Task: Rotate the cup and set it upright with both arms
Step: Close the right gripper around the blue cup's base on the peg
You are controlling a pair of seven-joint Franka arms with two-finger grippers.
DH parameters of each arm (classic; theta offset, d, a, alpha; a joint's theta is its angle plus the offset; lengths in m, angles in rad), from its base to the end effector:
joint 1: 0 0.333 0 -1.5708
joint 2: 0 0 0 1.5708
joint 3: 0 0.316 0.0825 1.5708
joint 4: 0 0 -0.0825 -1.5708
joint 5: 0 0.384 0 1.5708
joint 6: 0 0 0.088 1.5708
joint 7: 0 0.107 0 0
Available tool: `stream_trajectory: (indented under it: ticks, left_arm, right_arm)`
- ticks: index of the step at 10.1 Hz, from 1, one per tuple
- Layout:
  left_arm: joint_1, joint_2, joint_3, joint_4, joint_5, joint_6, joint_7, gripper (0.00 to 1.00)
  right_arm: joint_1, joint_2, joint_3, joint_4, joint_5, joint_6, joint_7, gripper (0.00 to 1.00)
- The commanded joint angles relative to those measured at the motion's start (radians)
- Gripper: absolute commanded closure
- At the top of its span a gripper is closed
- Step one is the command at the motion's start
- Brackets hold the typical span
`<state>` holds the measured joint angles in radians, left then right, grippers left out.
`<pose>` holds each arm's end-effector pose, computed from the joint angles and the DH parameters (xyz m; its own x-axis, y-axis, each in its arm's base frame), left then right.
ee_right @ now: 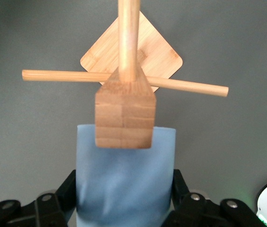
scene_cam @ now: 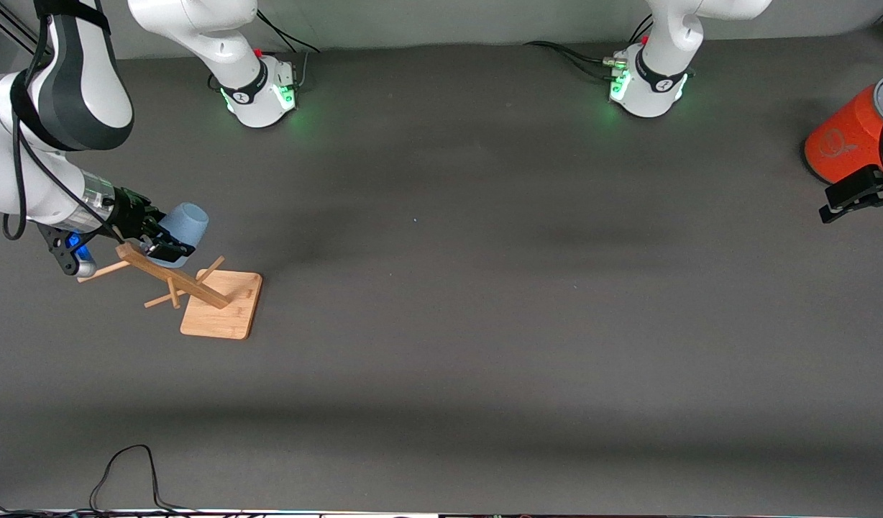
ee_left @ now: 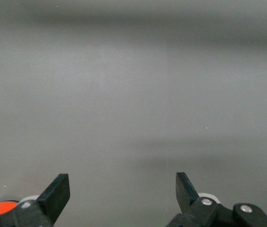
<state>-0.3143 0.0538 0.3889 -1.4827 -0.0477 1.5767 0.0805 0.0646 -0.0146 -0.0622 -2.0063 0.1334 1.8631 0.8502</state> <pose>0.5706 0.0310 0.6386 0.9989 -0.0071 0.0462 -0.0082 -0.9997 0.0236 0.5359 0.0114 0.4518 0.6147 -0.7684 -0.1781 -0.7788 -0.6271 0.0175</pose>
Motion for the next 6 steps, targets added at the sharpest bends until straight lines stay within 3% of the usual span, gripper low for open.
stream_trajectory:
  ticks: [1,6]
  left_arm:
    - [-0.003,-0.003,0.004,0.01,-0.008,-0.018,-0.007,0.0]
    - [-0.003,-0.003,0.004,0.01,-0.008,-0.029,-0.005,0.0]
  right_arm:
    - [0.004,-0.022,-0.004,-0.009,0.011,0.004,0.009,0.24]
    - [0.038,-0.056,0.005,0.02,0.011,-0.062,0.029,0.25]
